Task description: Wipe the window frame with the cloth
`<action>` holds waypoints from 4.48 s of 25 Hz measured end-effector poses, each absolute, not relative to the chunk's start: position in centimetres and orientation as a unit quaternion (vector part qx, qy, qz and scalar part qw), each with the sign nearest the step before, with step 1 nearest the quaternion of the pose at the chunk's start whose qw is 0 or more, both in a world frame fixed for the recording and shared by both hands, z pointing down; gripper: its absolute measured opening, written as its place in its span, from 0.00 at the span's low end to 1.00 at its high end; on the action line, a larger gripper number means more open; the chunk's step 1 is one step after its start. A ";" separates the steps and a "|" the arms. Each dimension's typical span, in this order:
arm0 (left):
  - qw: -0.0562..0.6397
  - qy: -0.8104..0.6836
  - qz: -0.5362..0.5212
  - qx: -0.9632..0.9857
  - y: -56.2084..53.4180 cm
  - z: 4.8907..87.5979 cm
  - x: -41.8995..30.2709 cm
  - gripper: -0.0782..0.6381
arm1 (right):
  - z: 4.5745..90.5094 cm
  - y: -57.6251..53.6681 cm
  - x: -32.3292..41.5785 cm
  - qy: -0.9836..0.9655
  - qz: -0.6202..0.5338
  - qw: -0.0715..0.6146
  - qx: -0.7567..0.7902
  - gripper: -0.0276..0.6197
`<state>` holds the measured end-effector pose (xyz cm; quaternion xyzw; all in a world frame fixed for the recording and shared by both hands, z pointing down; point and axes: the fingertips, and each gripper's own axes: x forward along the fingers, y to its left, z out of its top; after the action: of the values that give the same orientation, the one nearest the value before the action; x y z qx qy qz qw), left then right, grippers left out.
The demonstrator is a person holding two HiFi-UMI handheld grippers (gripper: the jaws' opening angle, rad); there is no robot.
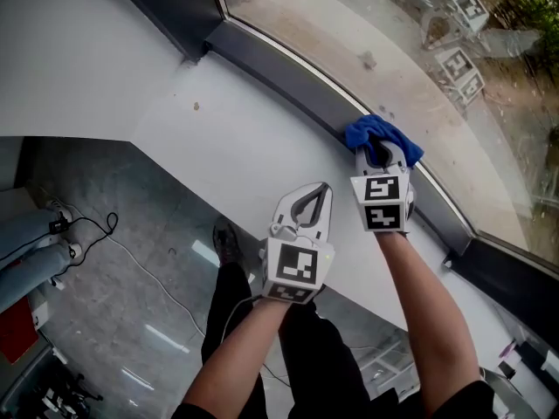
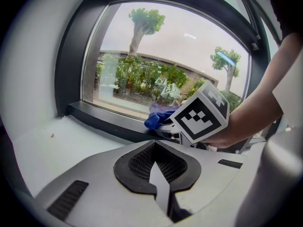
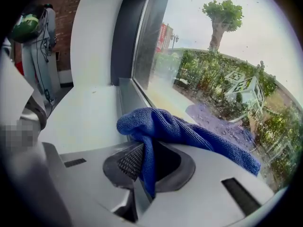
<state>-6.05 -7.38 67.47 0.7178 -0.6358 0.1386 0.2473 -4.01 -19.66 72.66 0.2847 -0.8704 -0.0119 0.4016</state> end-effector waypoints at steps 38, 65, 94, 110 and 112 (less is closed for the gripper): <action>0.261 -0.619 0.132 0.729 -5.9 67.0 -1.8 0.11 | 72.5 -19.2 1.6 -0.866 -0.014 0.407 0.291 0.09; 0.284 -0.628 0.092 0.718 -8.3 68.1 6.0 0.11 | 72.9 -18.3 7.7 -0.865 -0.004 0.416 0.280 0.09; 0.310 -0.592 0.095 0.738 -9.8 69.6 15.1 0.12 | 73.1 -17.7 19.5 -0.827 0.076 0.426 0.359 0.09; 0.319 -0.565 0.109 0.753 -9.1 70.6 18.3 0.11 | 73.2 -17.8 25.4 -0.775 0.138 0.402 0.467 0.09; 0.313 -0.559 0.111 0.760 -9.3 70.5 18.8 0.11 | 73.4 -17.6 25.8 -0.774 0.133 0.410 0.463 0.09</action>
<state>18.81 -9.33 70.47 0.7596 -0.5591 0.1114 0.3131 25.85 -17.62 73.37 0.4629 -0.7744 0.1332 0.4102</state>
